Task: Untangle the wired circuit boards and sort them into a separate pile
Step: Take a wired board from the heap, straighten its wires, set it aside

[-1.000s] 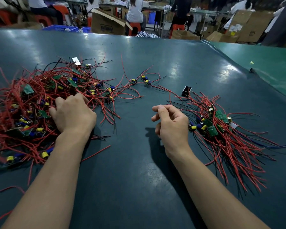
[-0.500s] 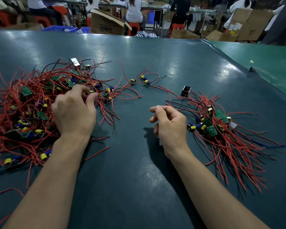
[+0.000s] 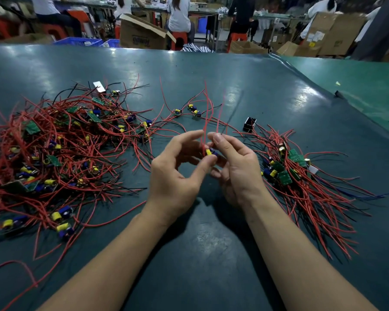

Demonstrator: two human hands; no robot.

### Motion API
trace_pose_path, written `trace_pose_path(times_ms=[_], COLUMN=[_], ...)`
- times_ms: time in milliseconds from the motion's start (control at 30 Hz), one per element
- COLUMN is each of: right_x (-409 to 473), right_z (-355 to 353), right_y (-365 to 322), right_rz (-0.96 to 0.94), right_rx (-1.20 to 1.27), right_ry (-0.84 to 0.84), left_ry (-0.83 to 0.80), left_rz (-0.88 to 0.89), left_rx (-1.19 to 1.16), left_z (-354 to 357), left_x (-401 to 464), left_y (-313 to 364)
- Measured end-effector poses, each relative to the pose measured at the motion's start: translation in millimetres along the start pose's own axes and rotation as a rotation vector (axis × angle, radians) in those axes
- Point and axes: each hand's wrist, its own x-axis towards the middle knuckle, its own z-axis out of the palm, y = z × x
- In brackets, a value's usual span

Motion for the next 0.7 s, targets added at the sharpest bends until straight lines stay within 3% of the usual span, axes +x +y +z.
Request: trace_pose_path(times_ms=[233, 367, 567, 700], right_x=[-0.4, -0.8, 2.7, 3.4], right_z=[-2.4, -2.3, -4.7, -6.2], right_y=[3.1, 2.0, 4.0, 5.5], right_rz=[-0.206, -0.195, -0.147, -0.136], right_rx=[-0.236, -0.191, -0.057, 0.003], right_ry=[0.066, 0.082, 0.195, 0.211], left_ry=[0.078, 0.038, 0.224, 0.078], left_rz=[-0.591, -0.569, -0.713, -0.701], left_rx=[-0.395, -0.349, -0.630, -0.586], left_z=[-6.5, -5.4, -5.5, -3.5], left_x=[14.8, 13.4, 19.7, 16.7], left_y=[-17.5, -18.4, -14.7, -11.5])
